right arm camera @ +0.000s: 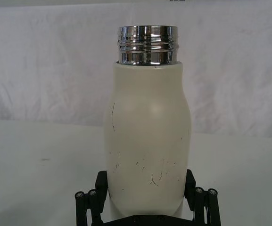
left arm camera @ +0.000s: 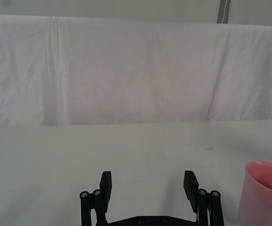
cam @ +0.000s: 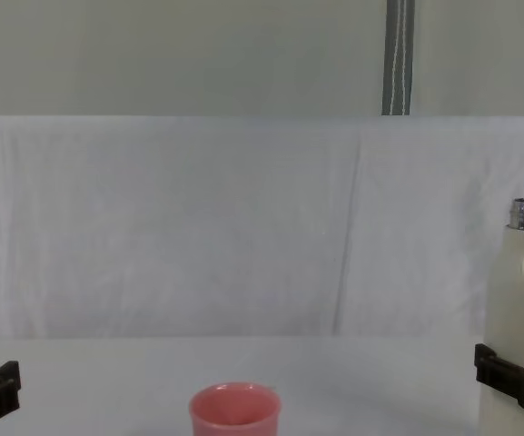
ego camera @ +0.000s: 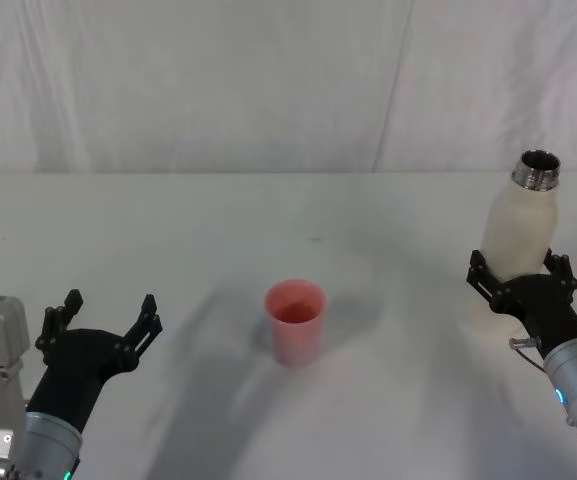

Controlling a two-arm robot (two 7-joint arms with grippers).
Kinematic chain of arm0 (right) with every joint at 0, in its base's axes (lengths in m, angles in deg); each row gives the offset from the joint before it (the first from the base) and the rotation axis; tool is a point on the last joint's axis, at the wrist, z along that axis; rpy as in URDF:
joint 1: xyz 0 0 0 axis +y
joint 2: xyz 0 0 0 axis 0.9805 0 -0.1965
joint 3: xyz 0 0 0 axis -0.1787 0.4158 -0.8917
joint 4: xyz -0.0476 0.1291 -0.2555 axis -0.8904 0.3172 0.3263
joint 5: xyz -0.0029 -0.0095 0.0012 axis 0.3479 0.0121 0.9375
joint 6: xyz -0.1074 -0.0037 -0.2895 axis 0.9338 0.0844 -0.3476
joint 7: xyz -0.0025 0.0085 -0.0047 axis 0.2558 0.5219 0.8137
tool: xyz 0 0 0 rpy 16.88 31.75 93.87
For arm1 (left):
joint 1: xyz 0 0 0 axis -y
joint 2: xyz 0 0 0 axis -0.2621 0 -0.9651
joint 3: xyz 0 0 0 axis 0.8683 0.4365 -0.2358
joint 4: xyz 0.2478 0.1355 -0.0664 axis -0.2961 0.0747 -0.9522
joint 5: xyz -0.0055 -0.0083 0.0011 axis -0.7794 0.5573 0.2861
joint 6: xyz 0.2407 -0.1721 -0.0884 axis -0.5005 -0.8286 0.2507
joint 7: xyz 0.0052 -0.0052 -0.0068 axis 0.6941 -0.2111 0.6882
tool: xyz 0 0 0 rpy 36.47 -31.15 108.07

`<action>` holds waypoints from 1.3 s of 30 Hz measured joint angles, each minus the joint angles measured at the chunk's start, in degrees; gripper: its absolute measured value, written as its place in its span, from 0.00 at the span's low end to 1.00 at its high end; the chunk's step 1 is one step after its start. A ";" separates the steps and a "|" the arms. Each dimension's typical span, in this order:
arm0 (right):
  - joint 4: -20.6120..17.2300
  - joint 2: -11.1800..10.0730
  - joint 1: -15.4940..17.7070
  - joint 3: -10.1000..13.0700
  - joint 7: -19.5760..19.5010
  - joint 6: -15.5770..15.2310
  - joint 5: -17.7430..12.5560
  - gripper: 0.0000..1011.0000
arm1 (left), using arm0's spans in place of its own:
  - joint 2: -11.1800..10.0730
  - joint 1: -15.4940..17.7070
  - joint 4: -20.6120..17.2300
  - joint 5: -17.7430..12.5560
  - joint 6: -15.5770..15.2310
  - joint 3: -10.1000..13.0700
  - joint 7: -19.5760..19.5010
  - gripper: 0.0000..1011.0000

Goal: Grasp the thermos with one hand and pour water into the cup lid.

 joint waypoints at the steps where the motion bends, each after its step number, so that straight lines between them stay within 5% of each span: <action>1: -0.01 0.00 0.01 0.00 0.00 0.00 0.00 0.99 | 0.00 0.00 0.00 0.00 0.00 0.00 0.00 0.99; 39: -1.74 -1.32 -0.88 -0.53 1.01 -0.22 0.23 0.94 | 0.00 0.00 0.00 0.00 0.00 0.00 0.00 0.99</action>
